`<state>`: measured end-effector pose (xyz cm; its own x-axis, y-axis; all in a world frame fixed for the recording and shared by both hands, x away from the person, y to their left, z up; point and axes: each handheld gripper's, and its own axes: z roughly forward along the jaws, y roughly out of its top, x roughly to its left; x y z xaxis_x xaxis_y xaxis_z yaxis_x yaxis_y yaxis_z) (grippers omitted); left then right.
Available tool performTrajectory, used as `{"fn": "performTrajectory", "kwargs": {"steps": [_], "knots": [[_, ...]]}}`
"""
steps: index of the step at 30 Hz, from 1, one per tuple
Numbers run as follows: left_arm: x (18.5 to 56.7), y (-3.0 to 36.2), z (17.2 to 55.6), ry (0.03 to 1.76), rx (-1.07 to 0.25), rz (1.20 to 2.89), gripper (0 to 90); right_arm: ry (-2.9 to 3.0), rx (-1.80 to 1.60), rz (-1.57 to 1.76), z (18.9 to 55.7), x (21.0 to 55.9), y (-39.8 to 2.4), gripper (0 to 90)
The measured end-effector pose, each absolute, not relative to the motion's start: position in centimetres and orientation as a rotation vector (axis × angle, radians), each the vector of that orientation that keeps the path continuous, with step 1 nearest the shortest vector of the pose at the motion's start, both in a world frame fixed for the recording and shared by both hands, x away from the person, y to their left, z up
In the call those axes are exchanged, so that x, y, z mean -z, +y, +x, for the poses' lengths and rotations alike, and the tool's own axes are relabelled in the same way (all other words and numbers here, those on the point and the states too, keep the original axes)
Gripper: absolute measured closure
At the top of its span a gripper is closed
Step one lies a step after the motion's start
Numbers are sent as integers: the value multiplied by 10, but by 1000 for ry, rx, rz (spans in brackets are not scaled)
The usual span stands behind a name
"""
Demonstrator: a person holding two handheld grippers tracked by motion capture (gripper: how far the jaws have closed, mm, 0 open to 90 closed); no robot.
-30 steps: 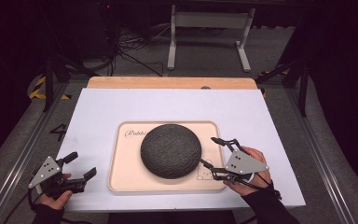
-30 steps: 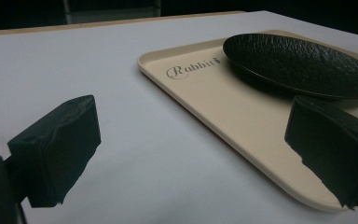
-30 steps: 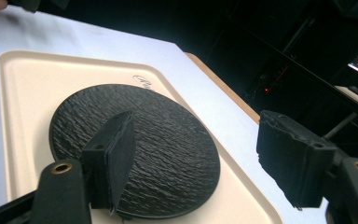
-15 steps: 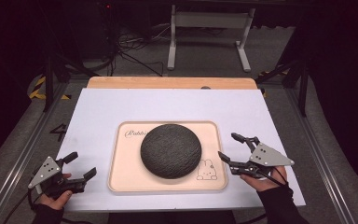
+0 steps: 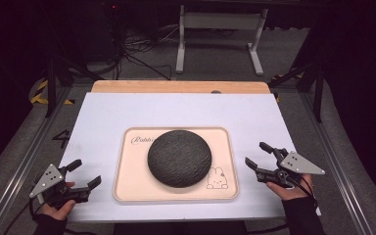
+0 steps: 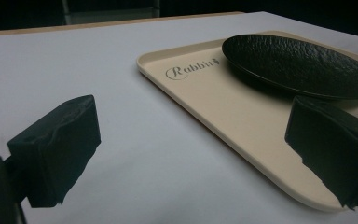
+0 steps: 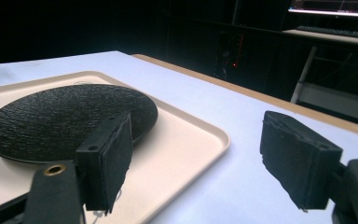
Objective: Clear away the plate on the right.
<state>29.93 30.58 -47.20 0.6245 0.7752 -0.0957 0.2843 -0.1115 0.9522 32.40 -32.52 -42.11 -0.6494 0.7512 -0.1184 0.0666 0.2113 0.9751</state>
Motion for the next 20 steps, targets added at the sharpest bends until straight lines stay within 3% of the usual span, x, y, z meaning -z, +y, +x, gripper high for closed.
{"fn": "performTrajectory", "kwargs": {"steps": [20], "knots": [[472, 306, 299, 881, -523, 1684, 41, 1854, -1507, 1026, 327, 455, -351, 191]]}}
